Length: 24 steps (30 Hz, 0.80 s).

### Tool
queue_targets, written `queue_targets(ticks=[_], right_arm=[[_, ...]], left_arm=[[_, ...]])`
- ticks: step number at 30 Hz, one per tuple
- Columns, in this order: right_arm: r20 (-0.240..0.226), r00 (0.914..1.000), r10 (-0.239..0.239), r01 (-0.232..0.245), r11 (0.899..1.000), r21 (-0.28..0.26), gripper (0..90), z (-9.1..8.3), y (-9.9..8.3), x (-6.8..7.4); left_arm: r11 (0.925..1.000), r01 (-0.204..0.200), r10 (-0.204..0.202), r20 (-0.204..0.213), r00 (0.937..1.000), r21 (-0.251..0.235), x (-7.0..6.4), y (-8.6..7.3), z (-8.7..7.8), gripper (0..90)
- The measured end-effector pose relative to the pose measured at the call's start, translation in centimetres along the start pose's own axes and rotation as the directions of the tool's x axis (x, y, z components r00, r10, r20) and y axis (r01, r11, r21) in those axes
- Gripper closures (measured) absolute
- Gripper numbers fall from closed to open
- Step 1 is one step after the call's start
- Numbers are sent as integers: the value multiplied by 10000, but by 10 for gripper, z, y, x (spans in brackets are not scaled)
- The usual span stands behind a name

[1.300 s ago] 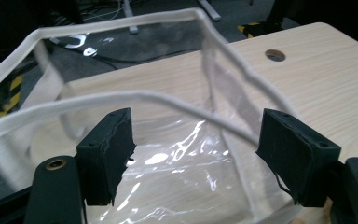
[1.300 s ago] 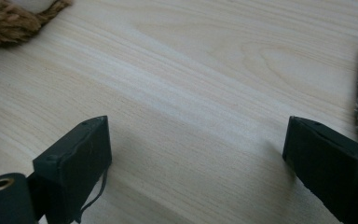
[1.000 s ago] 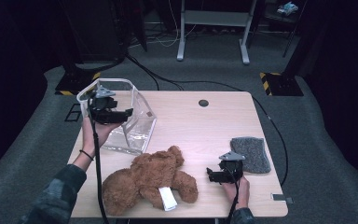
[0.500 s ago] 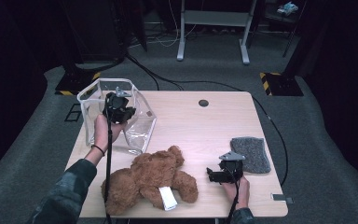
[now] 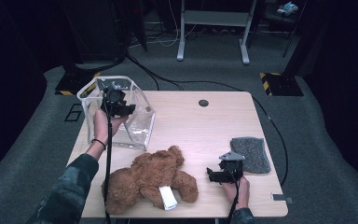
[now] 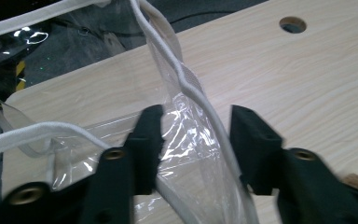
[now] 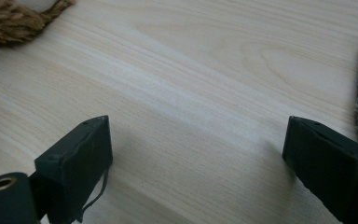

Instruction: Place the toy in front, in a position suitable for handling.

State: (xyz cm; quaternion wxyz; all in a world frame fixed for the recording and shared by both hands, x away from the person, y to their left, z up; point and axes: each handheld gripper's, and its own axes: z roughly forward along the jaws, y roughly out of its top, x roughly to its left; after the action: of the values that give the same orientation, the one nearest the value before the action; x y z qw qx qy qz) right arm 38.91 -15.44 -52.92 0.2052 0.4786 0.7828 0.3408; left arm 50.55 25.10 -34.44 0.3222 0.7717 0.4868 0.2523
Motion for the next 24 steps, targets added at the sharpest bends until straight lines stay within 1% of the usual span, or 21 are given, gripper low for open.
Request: queue_targets(ticks=[1,2,3,4,5,6,8,9,10,12,13,14,15,16,17,18,19,21,22,23,24], right_arm=[[6,10000,12,-12,10000,-5,75,0,0,0],[6,10000,12,-12,10000,-5,75,0,0,0],[4,10000,-60,60,10000,24,74,0,0,0],[4,10000,-60,60,10000,24,74,0,0,0],[4,10000,-63,63,10000,25,75,0,0,0],[3,10000,-5,5,10000,4,75,0,0,0],[8,10000,9,-9,10000,7,75,0,0,0],[16,10000,27,-27,10000,0,75,0,0,0],[16,10000,27,-27,10000,0,75,0,0,0],[18,10000,48,-48,10000,4,75,0,0,0],[18,10000,50,-50,10000,2,75,0,0,0],[18,10000,50,-50,10000,2,75,0,0,0],[18,10000,51,-51,10000,6,75,0,0,0],[18,10000,51,-51,10000,6,75,0,0,0],[18,10000,47,-47,10000,3,75,0,0,0],[18,10000,47,-47,10000,3,75,0,0,0],[17,10000,48,-48,10000,4,75,0,0,0],[21,10000,26,-26,10000,-4,75,0,0,0],[21,10000,26,-26,10000,-4,75,0,0,0],[16,10000,20,-20,10000,-4,75,0,0,0],[15,10000,18,-18,10000,-3,76,0,0,0]], left_arm=[[9996,9,-6,105,9999,-277,-2,-3,-10,400],[9996,9,-6,105,9999,-277,-2,-3,-10,372],[9989,117,-105,255,9996,-463,-5,-6,-20,363],[9989,117,-105,255,9996,-463,-5,-6,-20,356],[9992,31,-16,383,9993,-411,-6,-8,-25,356],[9990,49,-33,365,9993,-441,-7,-9,-28,342],[9994,33,-20,389,9992,-332,-7,-12,-32,337],[9999,14,-9,388,9992,-119,-6,-13,-32,339],[9999,14,-9,388,9992,-119,-6,-13,-32,347],[9998,198,-200,456,9988,35,-3,-16,-30,375],[9992,382,-389,539,9978,135,-2,-19,-26,402],[9992,382,-389,539,9978,135,-2,-19,-26,431],[9990,313,-328,500,9982,322,-2,-21,-23,467],[9989,309,-328,529,9981,360,-1,-23,-21,467],[9987,330,-353,583,9977,399,-1,-24,-19,528],[9982,385,-415,687,9968,449,1,-26,-16,528],[9984,388,-420,770,9961,416,1,-26,-13,576],[9989,190,-216,606,9979,434,3,-25,-11,677],[9989,190,-216,606,9979,434,3,-25,-11,702],[9988,94,-113,400,9991,482,4,-25,-10,702],[9987,138,-157,388,9991,482,5,-25,-9,721]])
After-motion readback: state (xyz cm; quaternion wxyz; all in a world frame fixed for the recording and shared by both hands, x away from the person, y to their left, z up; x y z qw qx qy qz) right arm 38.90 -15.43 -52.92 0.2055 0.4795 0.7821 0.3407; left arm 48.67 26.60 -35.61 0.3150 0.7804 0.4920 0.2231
